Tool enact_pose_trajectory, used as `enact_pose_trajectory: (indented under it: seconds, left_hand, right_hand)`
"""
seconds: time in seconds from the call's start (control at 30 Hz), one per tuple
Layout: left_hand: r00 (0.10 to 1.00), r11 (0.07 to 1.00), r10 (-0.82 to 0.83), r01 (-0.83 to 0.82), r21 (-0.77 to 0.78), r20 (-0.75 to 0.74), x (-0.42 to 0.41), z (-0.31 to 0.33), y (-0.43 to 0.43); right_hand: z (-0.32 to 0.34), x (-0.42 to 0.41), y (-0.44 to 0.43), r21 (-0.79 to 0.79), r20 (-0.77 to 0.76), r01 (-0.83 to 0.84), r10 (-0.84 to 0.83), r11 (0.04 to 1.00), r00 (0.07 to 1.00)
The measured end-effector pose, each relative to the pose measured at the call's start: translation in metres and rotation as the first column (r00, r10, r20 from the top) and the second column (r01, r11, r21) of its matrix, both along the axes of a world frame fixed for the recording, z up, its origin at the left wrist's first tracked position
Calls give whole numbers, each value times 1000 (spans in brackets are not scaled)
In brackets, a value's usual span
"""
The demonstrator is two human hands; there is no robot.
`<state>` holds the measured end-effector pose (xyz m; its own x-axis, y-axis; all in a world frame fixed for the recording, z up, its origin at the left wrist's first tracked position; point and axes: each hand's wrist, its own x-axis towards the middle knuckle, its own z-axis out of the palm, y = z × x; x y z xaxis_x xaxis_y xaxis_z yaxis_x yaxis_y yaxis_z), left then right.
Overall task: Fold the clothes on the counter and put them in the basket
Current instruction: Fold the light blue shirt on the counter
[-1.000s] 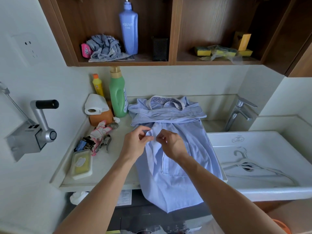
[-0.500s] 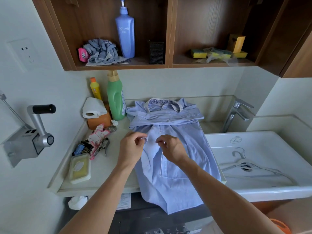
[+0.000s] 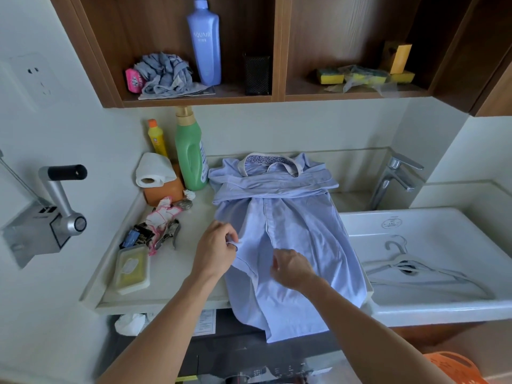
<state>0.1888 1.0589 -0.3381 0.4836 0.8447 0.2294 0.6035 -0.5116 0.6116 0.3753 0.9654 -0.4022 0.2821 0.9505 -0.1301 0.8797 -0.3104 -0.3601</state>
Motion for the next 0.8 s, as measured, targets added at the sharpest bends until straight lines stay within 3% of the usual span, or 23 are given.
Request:
enact_pose_trajectory:
  seconds: [0.13,0.23,0.4,0.63,0.8]
  left_hand:
    - [998,984,61,-57,-170,13,16,-4,-7]
    - [996,977,77,-66,-203,51,29,1,-11]
    - [993,981,-6,28,-191,117,46,9,-13]
    - [1000,990,7,-9,139,11,34,-7,-10]
    - [997,964,58,-66,257,41,15,-8,3]
  right_hand:
    - [8,-4,0,368,-152,-128,195,921,969]
    - [13,-12,3,459,-151,-135,227,878,962]
    - [21,-14,8,419,-197,190,-116,888,974]
    - [48,19,7,565,-313,333,-178,755,933]
    - [60,48,-8,629,-401,418,-187,656,897]
